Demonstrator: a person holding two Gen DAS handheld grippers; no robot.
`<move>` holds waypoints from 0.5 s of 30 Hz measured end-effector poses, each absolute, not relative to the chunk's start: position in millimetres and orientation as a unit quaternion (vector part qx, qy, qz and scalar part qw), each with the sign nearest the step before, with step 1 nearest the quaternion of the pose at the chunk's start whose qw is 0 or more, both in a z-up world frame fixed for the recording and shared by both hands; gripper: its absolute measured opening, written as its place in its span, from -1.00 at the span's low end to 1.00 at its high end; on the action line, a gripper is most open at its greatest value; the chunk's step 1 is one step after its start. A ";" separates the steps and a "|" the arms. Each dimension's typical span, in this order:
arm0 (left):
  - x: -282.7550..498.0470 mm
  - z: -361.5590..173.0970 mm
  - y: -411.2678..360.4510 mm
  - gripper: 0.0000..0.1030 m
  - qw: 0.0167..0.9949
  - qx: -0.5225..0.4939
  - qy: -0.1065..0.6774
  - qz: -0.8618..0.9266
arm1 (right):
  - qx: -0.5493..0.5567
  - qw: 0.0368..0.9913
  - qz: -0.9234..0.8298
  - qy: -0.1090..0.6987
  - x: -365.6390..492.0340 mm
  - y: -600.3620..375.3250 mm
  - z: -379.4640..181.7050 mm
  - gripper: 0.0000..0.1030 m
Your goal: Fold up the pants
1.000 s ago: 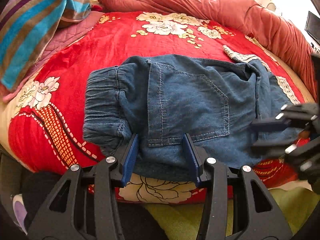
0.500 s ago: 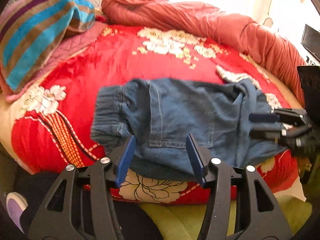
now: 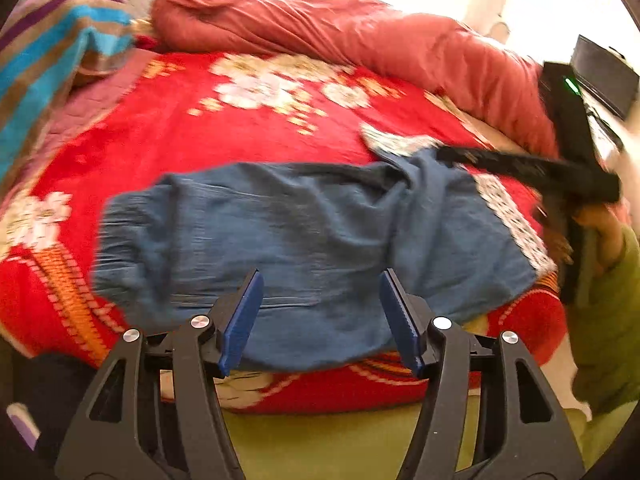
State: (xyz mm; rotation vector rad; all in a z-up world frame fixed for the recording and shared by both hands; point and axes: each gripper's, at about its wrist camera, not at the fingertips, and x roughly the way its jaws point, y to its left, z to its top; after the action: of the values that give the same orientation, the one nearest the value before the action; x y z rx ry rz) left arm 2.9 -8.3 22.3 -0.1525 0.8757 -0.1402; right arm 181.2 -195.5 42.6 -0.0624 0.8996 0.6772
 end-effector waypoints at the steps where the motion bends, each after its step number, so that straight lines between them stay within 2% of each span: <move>1: 8.6 19.5 -15.8 0.02 0.896 -0.077 0.431 -0.081 | -0.032 0.844 0.317 0.431 187.8 -192.1 41.3 0.17; 15: 70.7 -20.1 -65.3 0.03 0.848 -0.077 0.498 -0.166 | -0.086 0.831 0.215 0.506 304.8 -130.6 -20.2 0.17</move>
State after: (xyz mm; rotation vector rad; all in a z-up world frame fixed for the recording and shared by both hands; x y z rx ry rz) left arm 70.7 -65.3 -20.1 -0.1629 1.0488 -0.3490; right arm 304.8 -130.6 -20.2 -0.1818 1.0738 0.4554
